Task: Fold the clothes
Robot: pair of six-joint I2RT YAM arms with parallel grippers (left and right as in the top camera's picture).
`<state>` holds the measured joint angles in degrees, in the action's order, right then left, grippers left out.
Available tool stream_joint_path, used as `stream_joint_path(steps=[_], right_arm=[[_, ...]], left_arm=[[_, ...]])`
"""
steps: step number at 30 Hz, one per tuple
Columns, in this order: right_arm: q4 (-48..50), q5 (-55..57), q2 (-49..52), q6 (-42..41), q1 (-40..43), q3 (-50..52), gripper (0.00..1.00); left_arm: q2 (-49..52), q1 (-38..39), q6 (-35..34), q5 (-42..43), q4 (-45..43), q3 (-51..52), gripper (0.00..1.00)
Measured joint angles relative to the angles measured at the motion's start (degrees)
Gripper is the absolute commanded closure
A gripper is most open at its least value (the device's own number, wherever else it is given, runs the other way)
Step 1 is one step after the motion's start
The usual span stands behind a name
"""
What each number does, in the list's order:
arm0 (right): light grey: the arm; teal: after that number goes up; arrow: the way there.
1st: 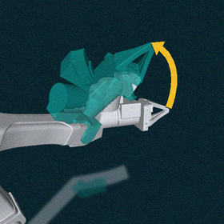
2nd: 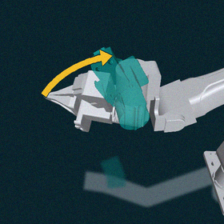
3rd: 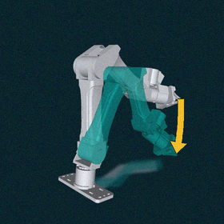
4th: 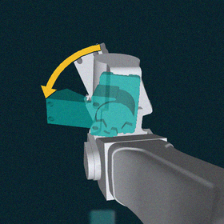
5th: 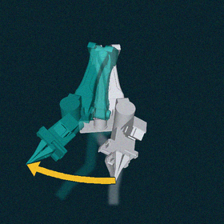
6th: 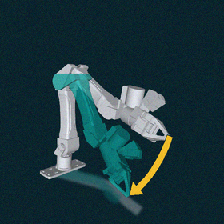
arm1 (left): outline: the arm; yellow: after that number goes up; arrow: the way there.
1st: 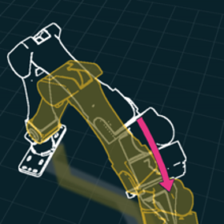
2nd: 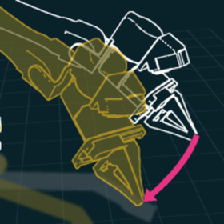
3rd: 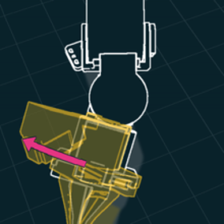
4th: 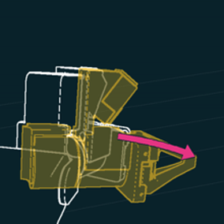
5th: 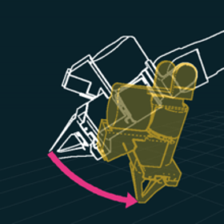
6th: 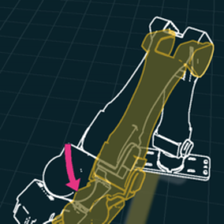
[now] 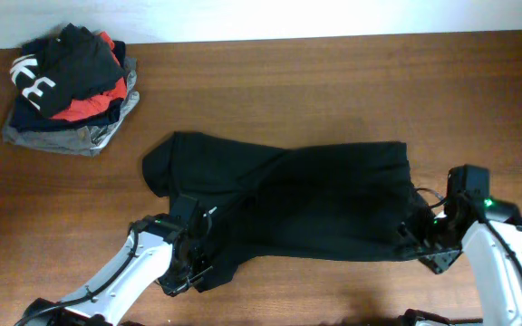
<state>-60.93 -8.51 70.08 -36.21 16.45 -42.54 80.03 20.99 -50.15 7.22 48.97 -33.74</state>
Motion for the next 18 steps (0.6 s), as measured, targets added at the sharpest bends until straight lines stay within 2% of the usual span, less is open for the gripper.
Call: stream_joint_path(steps=[7, 14, 18], right_arm=[[7.8, 0.0, 3.4, -3.0, 0.0, 6.3, 0.36], [13.5, 0.0, 11.6, -5.0, 0.0, 6.8, 0.41], [13.4, 0.1, 13.1, -5.9, 0.0, 6.2, 0.43]], left_arm=[[0.0, 0.0, 0.0, 0.0, 0.0, 0.0, 0.99], [0.0, 0.0, 0.2, 0.0, 0.0, 0.0, 0.99], [0.0, 0.0, 0.2, 0.0, 0.0, 0.0, 0.99]])
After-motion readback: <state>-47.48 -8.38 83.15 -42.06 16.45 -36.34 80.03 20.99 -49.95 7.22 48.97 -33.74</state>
